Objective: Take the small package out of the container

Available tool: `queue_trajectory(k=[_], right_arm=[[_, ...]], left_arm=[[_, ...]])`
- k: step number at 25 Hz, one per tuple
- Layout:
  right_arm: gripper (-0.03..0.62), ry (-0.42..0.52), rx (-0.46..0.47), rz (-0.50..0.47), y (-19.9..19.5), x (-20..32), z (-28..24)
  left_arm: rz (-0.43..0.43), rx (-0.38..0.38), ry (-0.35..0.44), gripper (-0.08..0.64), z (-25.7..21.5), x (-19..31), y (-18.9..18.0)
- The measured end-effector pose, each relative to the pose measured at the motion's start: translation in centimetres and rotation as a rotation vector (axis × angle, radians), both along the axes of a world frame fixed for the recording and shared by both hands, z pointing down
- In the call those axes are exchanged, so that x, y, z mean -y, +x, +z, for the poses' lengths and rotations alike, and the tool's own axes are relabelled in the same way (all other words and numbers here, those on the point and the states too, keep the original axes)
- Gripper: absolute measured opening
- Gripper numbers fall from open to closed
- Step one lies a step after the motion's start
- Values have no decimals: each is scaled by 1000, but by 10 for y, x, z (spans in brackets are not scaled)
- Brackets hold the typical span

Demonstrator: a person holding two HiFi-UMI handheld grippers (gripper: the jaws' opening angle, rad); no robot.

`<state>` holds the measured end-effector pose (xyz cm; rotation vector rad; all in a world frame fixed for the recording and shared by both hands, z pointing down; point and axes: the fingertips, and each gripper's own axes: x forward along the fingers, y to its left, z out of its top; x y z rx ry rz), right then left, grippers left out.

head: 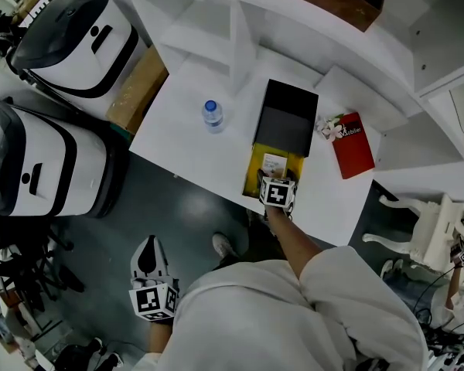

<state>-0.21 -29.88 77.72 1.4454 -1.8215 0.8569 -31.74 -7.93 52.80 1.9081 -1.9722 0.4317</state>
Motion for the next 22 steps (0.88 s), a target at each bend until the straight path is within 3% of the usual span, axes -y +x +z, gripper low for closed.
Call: queue_trajectory(k=[7, 13, 18, 22], right_arm=[[413, -54, -54, 65, 6, 16, 23], [413, -63, -1, 85, -4, 27, 26], [413, -132, -23, 135, 5, 19, 37], [413, -123, -22, 143, 5, 19, 37]], left_arm=[[-26, -13, -24, 8, 8, 8, -9], [-39, -20, -36, 8, 11, 14, -13], [-37, -23, -41, 8, 13, 17, -12], [-33, -24, -43, 8, 14, 19, -12]])
